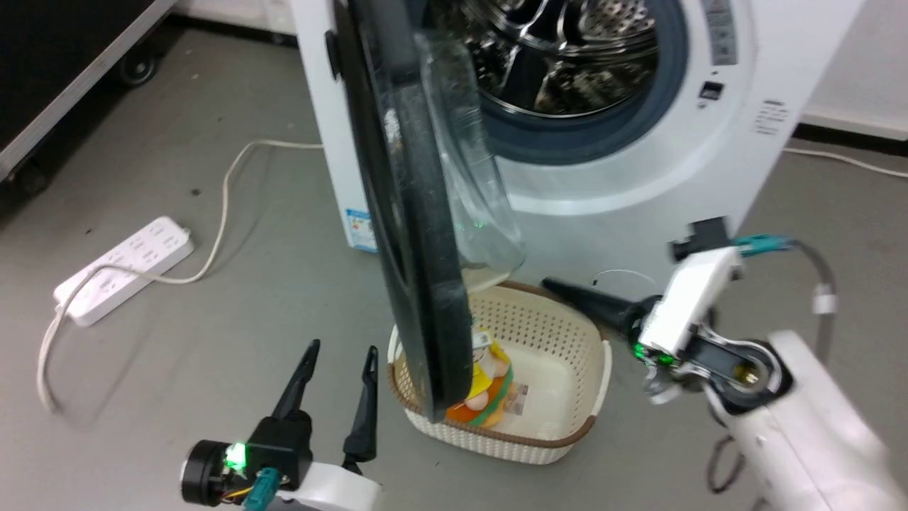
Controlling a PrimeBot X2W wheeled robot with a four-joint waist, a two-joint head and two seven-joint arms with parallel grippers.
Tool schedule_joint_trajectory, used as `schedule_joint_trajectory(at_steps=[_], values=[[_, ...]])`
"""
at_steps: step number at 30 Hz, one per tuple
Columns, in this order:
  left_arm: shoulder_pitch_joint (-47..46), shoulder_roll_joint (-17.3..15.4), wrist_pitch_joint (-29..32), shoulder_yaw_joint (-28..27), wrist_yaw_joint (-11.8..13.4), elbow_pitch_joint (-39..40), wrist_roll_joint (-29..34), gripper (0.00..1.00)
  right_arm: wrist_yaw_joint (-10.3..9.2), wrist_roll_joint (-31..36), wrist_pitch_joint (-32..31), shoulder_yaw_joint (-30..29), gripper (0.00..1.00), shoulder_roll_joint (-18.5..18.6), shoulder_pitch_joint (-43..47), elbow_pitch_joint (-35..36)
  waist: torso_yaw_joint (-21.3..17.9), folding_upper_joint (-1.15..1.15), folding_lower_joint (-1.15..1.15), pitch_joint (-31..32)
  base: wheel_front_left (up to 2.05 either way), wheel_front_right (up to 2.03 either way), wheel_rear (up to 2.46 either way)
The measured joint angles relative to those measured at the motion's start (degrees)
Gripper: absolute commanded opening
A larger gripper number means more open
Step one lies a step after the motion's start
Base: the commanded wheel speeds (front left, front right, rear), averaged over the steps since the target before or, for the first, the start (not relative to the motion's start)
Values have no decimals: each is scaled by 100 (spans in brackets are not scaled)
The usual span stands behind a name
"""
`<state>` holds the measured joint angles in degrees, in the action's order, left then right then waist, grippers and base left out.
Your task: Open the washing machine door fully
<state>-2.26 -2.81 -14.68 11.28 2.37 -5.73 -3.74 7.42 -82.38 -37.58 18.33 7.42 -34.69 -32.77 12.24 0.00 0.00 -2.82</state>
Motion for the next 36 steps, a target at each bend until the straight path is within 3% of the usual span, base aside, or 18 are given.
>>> schedule_joint_trajectory(at_steps=[3, 8, 12, 15, 21, 25, 36], values=[[28, -8, 0, -162, -3, 3, -7, 100, 0, 890, 935, 167, 100, 499, 335, 780, -143, 0, -1, 113, 0, 0, 0], [115, -26, 0, -452, -55, 2, -79, 100, 0, 2931, 3078, 608, 100, 1405, 931, 1816, -406, 0, -1, 275, 0, 0, 0], [174, -27, 0, -630, -148, 1, -152, 100, 2, 4374, 4508, 438, 100, 1690, 1402, 1980, -631, 0, -1, 373, 0, 0, 0], [293, -30, 0, -723, -240, -12, -178, 100, 2, 5415, 5068, -416, 100, 1451, 1887, 1879, -790, 0, -1, 451, 0, 0, 0], [455, -27, 0, -816, -325, -11, -144, 100, 1, 7187, 5208, -1631, 100, 290, 3158, 2568, -1022, 0, -1, 535, 0, 0, 0], [469, -22, 0, -832, -355, -57, -113, 100, 2, 7675, 5216, -1868, 100, -199, 3760, 2885, -1120, 0, -1, 529, 0, 0, 0], [554, -13, 0, -836, -407, -383, -142, 100, 2, 8184, 5232, -1928, 100, -409, 4102, 2821, -1220, 0, 0, 536, 0, 0, 0]])
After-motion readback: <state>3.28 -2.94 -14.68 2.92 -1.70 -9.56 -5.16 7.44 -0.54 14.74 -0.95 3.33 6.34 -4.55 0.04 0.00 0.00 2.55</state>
